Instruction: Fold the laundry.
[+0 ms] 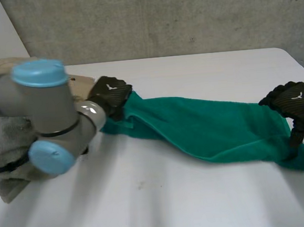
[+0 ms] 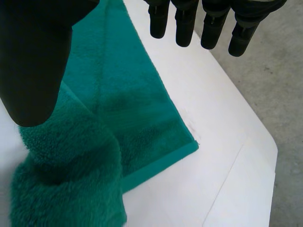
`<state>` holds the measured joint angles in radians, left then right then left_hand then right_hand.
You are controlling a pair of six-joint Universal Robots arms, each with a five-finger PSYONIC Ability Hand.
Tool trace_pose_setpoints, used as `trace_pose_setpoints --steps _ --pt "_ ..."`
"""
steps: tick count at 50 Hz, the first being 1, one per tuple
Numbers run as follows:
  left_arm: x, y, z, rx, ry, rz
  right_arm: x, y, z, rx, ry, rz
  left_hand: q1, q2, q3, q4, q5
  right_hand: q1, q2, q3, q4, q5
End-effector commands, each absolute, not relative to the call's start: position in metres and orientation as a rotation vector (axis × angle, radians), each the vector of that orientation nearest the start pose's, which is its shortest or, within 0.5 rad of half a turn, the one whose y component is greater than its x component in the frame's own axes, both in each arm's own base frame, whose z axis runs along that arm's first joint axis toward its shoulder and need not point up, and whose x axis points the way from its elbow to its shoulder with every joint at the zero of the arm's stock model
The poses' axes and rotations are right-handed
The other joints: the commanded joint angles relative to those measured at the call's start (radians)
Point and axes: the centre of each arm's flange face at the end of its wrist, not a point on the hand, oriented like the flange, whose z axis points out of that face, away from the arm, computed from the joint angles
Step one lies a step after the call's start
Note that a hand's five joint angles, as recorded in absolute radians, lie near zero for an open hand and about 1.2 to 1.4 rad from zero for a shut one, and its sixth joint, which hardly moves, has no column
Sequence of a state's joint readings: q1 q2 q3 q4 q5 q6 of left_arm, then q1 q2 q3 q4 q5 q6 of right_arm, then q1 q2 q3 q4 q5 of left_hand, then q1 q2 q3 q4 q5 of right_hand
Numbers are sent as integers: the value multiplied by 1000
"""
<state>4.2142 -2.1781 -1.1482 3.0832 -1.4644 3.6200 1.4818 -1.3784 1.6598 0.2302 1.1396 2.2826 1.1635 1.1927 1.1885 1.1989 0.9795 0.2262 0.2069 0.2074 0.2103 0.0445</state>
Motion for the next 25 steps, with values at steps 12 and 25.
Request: trace_pose_setpoints --steps 12,25 --pt "-273 -267 206 1316 2245 -1836 145 -303 168 -1447 2424 -1435 233 204 208 197 242 62 82 81 78 70" --pt "-274 -291 208 1200 2216 -1933 154 -322 159 -1428 2448 -1427 233 204 208 197 242 1170 1189 1189 1186 1177"
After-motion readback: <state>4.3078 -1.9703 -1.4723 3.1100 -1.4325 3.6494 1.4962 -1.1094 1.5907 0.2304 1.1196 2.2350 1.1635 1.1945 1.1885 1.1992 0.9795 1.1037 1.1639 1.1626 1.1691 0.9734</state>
